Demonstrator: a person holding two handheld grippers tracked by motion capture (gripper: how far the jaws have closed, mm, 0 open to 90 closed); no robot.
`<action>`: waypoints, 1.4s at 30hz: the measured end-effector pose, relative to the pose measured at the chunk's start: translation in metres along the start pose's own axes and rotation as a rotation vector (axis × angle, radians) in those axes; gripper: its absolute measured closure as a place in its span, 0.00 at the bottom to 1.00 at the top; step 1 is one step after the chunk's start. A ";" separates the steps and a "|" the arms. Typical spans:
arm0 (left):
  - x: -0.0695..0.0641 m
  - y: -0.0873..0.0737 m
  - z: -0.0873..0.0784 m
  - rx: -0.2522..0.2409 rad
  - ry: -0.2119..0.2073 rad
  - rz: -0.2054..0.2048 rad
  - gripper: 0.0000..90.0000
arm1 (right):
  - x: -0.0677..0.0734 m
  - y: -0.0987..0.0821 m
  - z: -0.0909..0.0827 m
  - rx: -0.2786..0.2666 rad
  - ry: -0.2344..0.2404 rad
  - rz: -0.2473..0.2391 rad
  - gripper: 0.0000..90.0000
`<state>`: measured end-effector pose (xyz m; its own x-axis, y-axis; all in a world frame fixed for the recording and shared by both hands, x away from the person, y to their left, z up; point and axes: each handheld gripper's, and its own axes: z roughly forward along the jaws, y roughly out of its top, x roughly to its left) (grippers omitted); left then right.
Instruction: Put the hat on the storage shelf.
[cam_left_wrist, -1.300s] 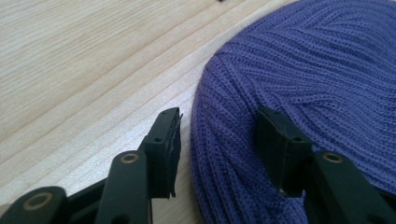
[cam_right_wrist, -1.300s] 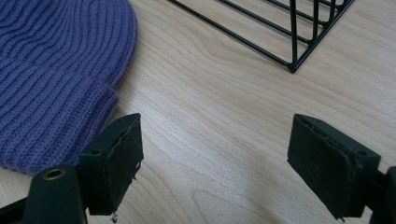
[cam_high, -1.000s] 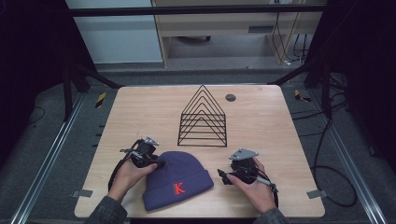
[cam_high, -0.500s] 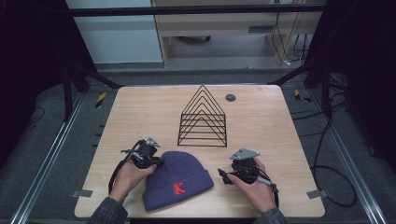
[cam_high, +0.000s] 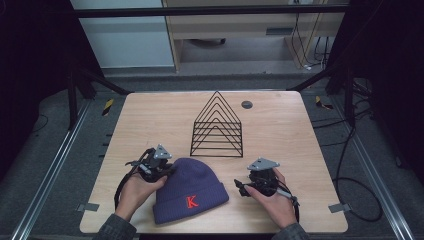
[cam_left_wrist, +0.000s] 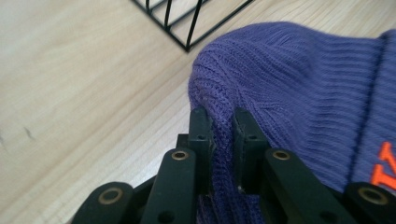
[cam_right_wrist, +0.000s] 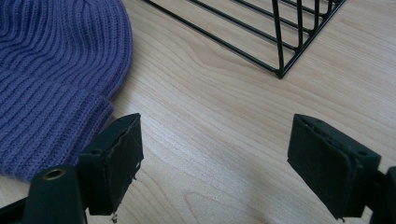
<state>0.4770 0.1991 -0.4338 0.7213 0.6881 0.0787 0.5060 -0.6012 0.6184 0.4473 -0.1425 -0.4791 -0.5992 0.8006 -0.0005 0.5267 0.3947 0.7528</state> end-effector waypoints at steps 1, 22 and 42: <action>-0.003 0.002 -0.003 -0.007 0.005 0.017 0.88 | 0.000 0.000 -0.001 -0.001 0.000 -0.001 0.20; -0.044 0.051 -0.074 -0.140 0.047 0.246 0.89 | 0.000 0.002 -0.012 -0.061 -0.001 0.008 0.22; -0.026 0.082 -0.131 -0.228 0.072 0.300 0.89 | 0.013 0.021 -0.034 -0.186 0.039 -0.023 0.21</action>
<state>0.4377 0.1855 -0.2825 0.7821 0.5271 0.3323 0.1538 -0.6801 0.7168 0.4304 -0.1392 -0.4412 -0.6344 0.7730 0.0039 0.3946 0.3195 0.8615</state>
